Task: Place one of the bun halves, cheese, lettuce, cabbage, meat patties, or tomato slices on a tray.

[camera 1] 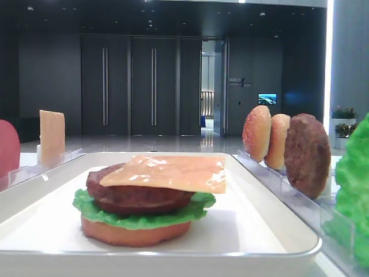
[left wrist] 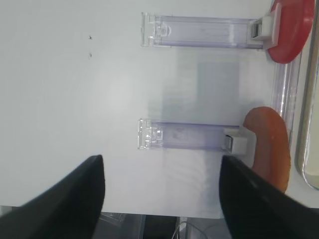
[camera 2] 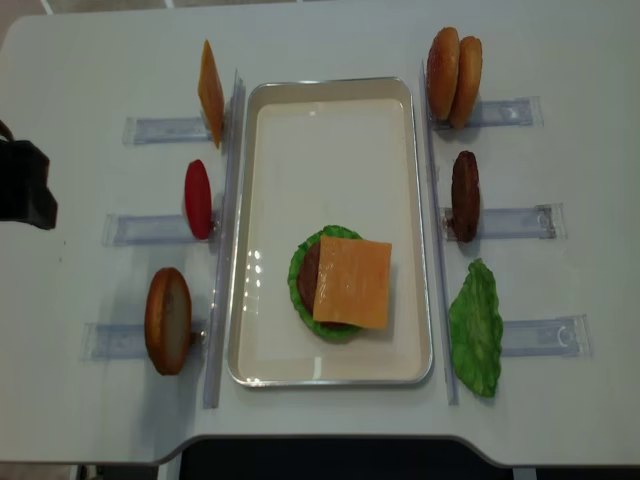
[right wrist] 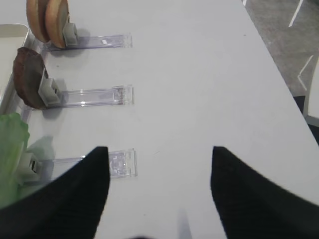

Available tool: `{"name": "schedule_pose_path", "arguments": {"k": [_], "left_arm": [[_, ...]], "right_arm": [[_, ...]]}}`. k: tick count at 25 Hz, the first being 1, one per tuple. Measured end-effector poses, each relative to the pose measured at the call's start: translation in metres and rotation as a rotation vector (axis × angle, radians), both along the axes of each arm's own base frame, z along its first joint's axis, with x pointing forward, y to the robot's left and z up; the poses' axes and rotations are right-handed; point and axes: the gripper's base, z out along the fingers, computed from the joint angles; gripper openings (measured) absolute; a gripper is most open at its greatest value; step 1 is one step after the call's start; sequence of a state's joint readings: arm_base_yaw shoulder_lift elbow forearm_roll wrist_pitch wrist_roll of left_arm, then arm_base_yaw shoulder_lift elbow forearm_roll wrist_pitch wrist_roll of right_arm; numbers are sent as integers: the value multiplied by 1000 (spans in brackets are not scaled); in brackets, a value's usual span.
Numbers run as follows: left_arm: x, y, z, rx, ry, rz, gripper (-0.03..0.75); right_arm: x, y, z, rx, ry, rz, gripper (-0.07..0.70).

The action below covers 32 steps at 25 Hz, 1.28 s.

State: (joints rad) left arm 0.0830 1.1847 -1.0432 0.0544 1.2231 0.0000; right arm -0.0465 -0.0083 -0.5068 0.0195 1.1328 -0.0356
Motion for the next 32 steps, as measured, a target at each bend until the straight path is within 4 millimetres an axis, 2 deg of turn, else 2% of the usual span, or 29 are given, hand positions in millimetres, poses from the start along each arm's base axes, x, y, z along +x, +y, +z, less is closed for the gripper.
{"name": "schedule_pose_path", "arguments": {"k": [3,8,17,24,32], "left_arm": [[-17,-1,5,4,-36,0,540],[-48,-3,1,15,-59,6,538],[-110,-7,0,34,-206,9,538],[-148,-12,0,21,-347,23,538],[-183,-15,-1,23,-489,30,538]], "right_arm": [[0,0,0,0,0,0,424],[0,0,0,0,0,0,424],[0,0,0,0,0,0,424],[0,0,0,0,0,0,424],[0,0,0,0,0,0,424]]}}
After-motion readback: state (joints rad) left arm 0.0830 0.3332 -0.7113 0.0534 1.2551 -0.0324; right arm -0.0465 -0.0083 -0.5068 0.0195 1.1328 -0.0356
